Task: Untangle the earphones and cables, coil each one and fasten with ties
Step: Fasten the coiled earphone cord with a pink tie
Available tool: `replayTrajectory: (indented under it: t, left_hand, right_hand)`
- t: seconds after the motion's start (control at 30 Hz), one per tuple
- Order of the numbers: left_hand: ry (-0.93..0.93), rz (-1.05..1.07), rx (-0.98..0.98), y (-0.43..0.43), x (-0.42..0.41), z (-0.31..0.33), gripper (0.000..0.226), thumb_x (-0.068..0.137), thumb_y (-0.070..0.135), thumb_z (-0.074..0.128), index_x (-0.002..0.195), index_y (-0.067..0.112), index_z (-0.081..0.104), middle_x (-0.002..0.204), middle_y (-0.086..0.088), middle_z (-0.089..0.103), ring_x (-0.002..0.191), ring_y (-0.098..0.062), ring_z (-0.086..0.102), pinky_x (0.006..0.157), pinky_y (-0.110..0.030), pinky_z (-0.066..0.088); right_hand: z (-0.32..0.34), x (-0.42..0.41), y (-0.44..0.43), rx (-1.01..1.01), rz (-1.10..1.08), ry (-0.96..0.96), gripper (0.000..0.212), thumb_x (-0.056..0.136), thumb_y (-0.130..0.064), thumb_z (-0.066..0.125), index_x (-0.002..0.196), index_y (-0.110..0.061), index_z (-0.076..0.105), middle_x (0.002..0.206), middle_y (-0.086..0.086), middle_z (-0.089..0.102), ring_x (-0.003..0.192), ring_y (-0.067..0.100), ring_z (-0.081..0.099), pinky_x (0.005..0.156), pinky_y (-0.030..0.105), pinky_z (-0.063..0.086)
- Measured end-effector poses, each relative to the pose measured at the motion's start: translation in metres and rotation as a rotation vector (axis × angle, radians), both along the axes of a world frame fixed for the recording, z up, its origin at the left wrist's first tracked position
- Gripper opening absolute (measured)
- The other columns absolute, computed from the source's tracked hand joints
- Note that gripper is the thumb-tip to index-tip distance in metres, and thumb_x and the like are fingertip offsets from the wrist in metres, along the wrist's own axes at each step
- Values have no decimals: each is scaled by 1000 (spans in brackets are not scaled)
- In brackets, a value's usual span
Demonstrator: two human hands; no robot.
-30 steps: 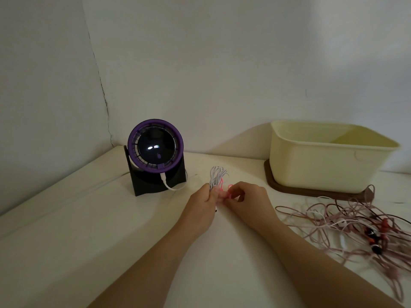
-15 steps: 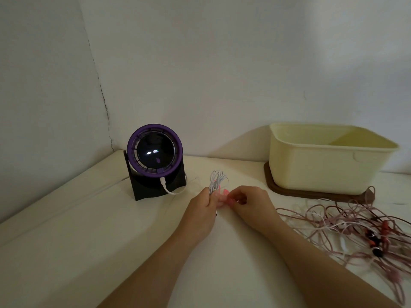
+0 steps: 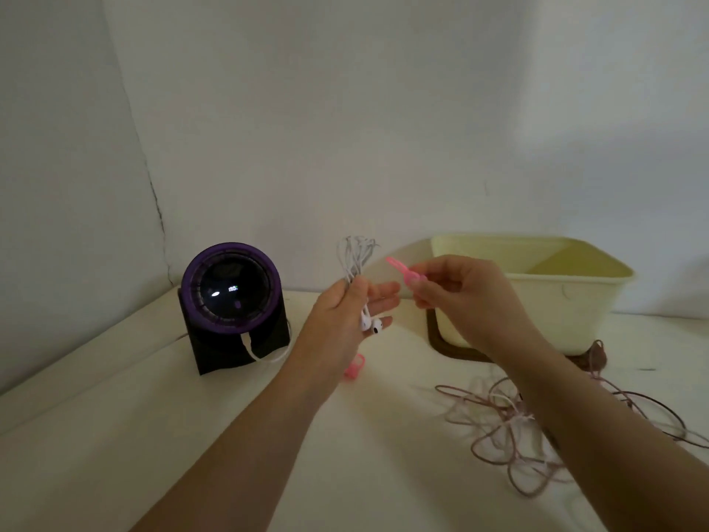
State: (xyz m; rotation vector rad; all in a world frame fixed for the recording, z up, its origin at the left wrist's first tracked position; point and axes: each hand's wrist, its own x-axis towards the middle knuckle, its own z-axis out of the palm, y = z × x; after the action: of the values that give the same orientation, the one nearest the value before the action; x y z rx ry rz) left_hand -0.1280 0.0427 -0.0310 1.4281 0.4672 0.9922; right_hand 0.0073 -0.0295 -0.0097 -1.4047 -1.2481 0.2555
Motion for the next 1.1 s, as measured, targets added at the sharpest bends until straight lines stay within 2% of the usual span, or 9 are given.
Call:
replayTrajectory:
  t: [0.2,0.27,0.47,0.63,0.73,0.83,0.97,1.03,1.1]
  left_hand:
    - [-3,62,97,-19,52,31,33,101,26,36,83,14,61,77,6,72,79,-8,69,84,-37,54]
    - [41,88,133,-21,67,35,33,101,29,38,83,14,62,80,5,72,83,-12,68,87,-37,53]
    - [148,44,180,-16,91,39,34,100,30,39,88,9,63,88,0,73,88,-13,69,91,-36,52]
    - [220,30,164,-1,93,32,31,100,25,38,79,12,57,78,3,64,74,-4,66,77,-23,54]
    - [339,-18,176,18,83,27,33,101,25,37,82,14,62,86,3,71,92,-13,67,91,-35,52]
    - [491,67,314,32,74,25,37,101,27,36,75,23,63,80,10,70,91,-12,66,95,-41,48]
    - [564,-47,363,28,72,30,38,101,22,37,68,17,54,53,11,59,66,-12,65,71,-29,47]
    - [613,-182,363,18,74,32,33,101,19,37,70,14,48,49,10,49,59,-9,60,57,-21,42]
    - [665,-321,390,12,76,29,31,101,21,38,71,15,47,53,10,46,58,-9,57,53,-19,38]
  right_hand:
    - [27,27,-12,35,-86,-158,16,80,-12,73,72,-24,68,67,-5,72,65,9,68,64,25,54]
    - [33,36,-17,25,-103,-205,14,78,-10,75,74,-22,70,65,-6,71,59,3,64,60,18,52]
    - [37,65,-31,0,10,-53,12,79,-5,72,80,-16,68,69,1,73,62,14,69,65,23,58]
    - [39,85,-33,51,-81,-30,13,83,-2,68,76,-13,66,61,-1,68,57,11,67,58,18,53]
    - [43,93,-38,31,-82,-6,13,85,-2,64,78,-13,66,68,2,69,60,10,66,62,18,54]
    - [47,93,-47,-30,1,30,10,83,-3,66,79,-11,69,74,4,72,64,11,66,66,17,55]
    - [53,86,-56,-201,128,-97,9,78,-9,72,85,-16,72,81,2,74,74,9,69,73,15,54]
    - [52,80,-55,-257,128,-209,12,80,-8,72,84,-19,72,79,-1,73,70,2,66,68,9,50]
    - [49,73,-51,-296,62,-368,14,83,-11,69,86,-25,72,77,-7,71,69,-4,62,65,4,45]
